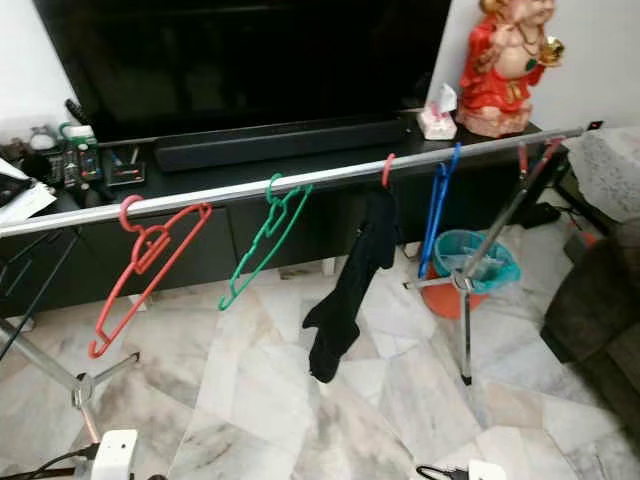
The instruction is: Hang hanger
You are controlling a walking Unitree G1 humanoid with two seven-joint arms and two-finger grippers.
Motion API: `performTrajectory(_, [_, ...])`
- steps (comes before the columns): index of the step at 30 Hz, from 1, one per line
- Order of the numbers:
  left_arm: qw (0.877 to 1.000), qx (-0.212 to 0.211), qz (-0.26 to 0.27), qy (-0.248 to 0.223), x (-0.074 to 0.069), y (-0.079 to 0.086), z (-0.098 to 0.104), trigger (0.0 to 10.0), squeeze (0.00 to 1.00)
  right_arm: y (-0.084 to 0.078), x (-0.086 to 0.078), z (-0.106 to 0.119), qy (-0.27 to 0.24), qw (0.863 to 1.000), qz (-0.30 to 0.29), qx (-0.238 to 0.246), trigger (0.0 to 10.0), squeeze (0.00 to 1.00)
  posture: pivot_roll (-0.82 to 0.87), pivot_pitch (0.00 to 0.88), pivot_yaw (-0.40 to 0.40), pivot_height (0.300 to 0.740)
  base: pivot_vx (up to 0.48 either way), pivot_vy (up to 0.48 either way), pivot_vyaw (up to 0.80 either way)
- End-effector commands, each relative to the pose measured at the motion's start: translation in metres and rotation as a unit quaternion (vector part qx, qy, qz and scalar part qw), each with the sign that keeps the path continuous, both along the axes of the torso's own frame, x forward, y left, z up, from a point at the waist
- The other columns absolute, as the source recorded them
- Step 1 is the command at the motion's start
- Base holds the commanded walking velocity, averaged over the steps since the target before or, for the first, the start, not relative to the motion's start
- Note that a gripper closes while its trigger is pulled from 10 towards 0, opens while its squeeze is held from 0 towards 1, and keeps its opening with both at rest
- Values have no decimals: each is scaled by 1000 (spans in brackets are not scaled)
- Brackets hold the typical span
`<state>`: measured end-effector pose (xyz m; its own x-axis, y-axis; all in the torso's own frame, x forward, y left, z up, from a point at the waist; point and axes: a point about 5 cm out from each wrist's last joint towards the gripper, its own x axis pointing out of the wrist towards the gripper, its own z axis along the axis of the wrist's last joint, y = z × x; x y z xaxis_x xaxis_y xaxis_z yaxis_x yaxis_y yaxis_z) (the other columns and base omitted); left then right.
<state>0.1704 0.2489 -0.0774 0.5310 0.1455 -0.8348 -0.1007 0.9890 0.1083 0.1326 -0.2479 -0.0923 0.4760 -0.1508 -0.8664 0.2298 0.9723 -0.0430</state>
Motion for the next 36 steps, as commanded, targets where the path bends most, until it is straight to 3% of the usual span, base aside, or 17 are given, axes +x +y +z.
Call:
performTrajectory(1, [1000,10,19,-9,-5,8,1,10000,0,4,3,0,-3,1000,7,1,10000,0,107,0,-28,740,0,0,0])
performTrajectory(3, [999,20,28,-30,-3,15,5,10000,0,28,38,9,-66,997,38,9,10000,0,118,0,-34,740,0,0,0])
performTrajectory(4, [998,24,32,-42,0,18,7,10000,0,33,47,12,-81,996,44,4,10000,0,121,0,-38,740,0,0,0])
performTrajectory(9, [991,30,30,-126,23,28,26,10000,0,31,65,25,-133,989,48,-36,10000,0,137,0,-29,740,0,0,0])
performTrajectory(16, [974,58,9,-217,39,36,48,10000,0,14,77,42,-215,974,27,-66,10000,0,82,0,46,740,0,0,0])
performTrajectory(18, [961,57,-19,-269,48,35,63,10000,0,10,81,52,-262,961,30,-84,10000,0,77,0,56,740,0,0,0])
performTrajectory(21, [942,54,-53,-326,53,26,79,10000,0,6,78,62,-304,945,35,-115,10000,0,78,0,49,740,0,0,0])
performTrajectory(23, [927,54,-74,-364,46,14,92,10000,0,5,65,71,-340,929,50,-140,10000,0,76,0,39,740,0,0,0])
performTrajectory(25, [925,55,-78,-368,43,12,94,10000,0,5,63,73,-345,926,54,-142,10000,0,72,0,39,740,0,0,0])
performTrajectory(28, [917,57,-93,-383,25,-2,99,10000,0,4,47,90,-382,907,85,-152,10000,0,46,0,37,740,0,0,0])
performTrajectory(29, [917,57,-93,-383,25,-2,99,10000,0,4,47,90,-382,907,85,-152,10000,0,46,0,37,740,0,0,0])
performTrajectory(31, [905,52,-91,-413,20,-13,118,10000,0,-1,37,109,-407,895,70,-167,10000,0,39,0,28,740,0,0,0])
performTrajectory(36, [890,53,-96,-444,34,-25,139,10000,0,2,47,131,-438,880,63,-171,10000,0,38,0,10,740,0,0,0])
